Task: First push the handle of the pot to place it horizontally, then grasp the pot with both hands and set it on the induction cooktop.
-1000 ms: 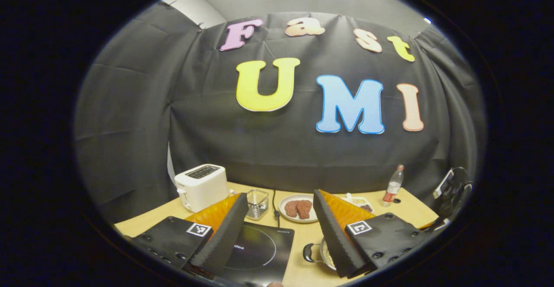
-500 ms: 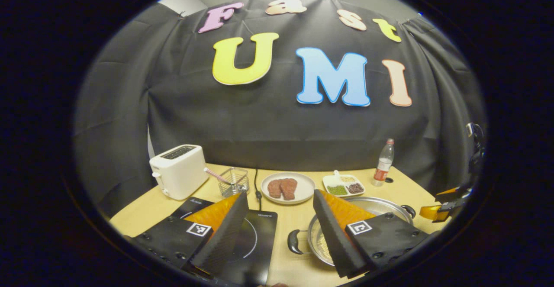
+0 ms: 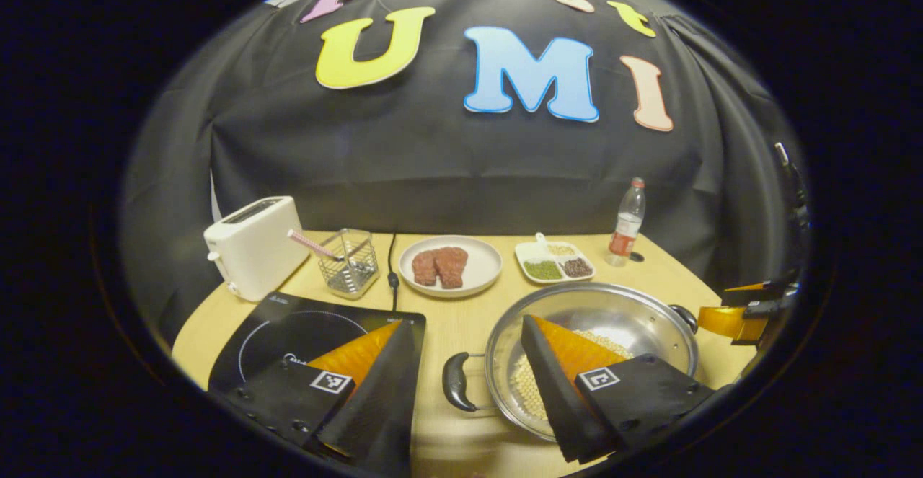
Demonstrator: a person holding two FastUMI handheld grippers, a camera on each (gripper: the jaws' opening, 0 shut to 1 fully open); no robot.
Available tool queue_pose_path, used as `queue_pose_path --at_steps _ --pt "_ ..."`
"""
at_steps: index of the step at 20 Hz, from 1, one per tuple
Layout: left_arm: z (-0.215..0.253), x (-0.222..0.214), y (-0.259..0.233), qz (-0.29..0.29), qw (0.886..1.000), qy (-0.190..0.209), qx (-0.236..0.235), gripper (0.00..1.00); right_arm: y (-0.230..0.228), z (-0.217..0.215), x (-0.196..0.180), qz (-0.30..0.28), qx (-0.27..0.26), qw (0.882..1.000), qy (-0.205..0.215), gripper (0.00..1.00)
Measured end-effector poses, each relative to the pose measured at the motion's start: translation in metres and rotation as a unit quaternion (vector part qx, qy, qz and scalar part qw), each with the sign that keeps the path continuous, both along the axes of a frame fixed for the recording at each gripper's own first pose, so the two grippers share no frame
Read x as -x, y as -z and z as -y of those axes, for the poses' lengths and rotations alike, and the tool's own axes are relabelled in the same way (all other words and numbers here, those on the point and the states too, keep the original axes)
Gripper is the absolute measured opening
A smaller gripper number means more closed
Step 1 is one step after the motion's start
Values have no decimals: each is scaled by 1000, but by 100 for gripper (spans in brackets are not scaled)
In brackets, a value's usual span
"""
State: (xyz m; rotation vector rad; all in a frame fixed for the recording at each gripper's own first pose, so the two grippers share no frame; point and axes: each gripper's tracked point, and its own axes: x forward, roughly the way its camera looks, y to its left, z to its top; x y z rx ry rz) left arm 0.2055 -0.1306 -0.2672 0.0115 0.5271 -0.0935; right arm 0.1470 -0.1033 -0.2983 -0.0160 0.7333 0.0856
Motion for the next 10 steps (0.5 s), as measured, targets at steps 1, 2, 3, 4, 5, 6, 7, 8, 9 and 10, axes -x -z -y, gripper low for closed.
queue_pose_path --at_steps 1,2,3,4,5,6,7,8,9,10 --pt "-1 -1 9 -11 1000 -1 0 98 2 0 -1 -3 0 1000 1 98" --pt "0 -2 18 -21 1000 -2 0 95 4 0 -2 -5 -1 1000 3 98" --pt "2 -1 23 -30 1000 -1 -1 100 6 -1 -3 -8 -2 1000 4 98" --pt "1 -1 30 -39 999 -1 -3 98 9 -2 -5 -12 -3 1000 6 98" --pt "1 -1 36 -46 999 2 -3 98 11 -2 -7 -15 -5 1000 7 98" --pt "3 -3 43 -54 999 4 -4 95 13 -3 -8 -18 -6 1000 8 98" --pt "3 -3 47 -61 998 6 -4 95 15 -4 -8 -22 -7 1000 8 98" --pt "4 0 50 -68 998 7 -2 95 17 -5 -10 -25 -7 1000 9 98" --pt "5 0 54 -77 997 7 1 95 20 -6 -11 -28 -8 1000 9 98" --pt "5 -1 62 -85 996 8 3 95 21 -7 -12 -30 -8 999 9 98"
